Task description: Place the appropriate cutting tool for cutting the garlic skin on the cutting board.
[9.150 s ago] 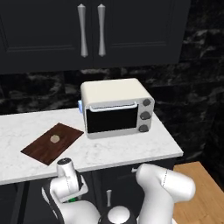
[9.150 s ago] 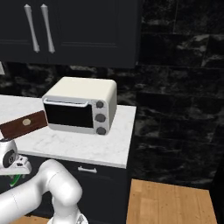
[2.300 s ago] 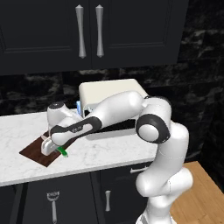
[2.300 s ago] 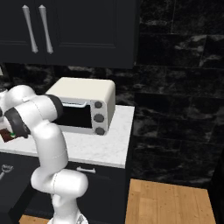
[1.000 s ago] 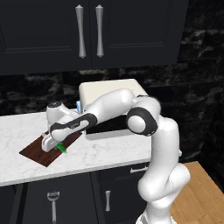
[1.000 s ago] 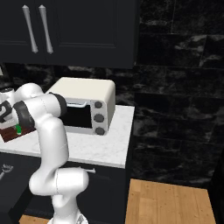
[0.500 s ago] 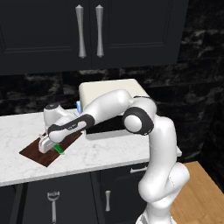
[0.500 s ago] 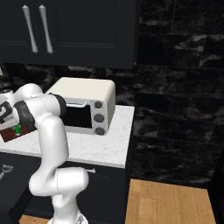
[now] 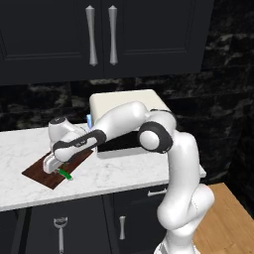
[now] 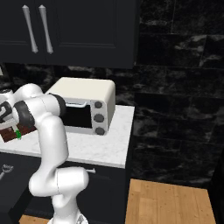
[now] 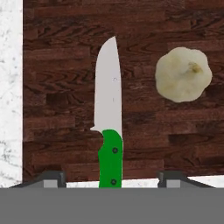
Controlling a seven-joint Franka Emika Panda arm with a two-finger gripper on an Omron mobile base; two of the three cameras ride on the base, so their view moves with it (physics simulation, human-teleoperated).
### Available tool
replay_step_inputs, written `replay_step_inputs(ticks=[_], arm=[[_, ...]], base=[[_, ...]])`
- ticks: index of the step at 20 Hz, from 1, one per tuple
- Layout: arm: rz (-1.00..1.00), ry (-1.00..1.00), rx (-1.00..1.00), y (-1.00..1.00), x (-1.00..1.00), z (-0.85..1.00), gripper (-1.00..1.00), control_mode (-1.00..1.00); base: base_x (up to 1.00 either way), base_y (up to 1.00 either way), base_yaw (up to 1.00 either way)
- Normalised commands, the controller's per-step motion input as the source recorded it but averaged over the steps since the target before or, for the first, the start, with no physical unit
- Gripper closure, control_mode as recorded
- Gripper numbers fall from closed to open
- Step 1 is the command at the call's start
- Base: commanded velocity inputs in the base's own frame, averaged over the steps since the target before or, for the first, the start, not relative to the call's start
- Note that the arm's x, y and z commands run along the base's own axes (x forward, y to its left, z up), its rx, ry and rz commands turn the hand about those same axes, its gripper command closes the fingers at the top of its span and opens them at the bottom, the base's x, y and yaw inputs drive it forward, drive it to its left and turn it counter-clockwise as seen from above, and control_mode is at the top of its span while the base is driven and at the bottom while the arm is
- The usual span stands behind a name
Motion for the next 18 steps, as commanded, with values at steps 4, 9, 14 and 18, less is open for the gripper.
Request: replay_step_inputs(ticks=[4, 9, 14, 18], arm=[[0.00, 0.00, 0.00, 0.00, 0.00, 0.00, -1.00, -1.00], [0.00, 0.00, 0.01, 0.00, -0.11, 0.22, -1.00, -1.00], [0.00, 0.00, 0.01, -0.06, -0.68, 0.33, -1.00, -1.00], [-0.03, 0.00, 0.00, -0.48, -0.99, 0.09, -1.00, -1.00]], base=[[0.00, 0.00, 0.00], [0.00, 0.00, 0.00], [0.00, 0.00, 0.00], [0.00, 0.00, 0.00]])
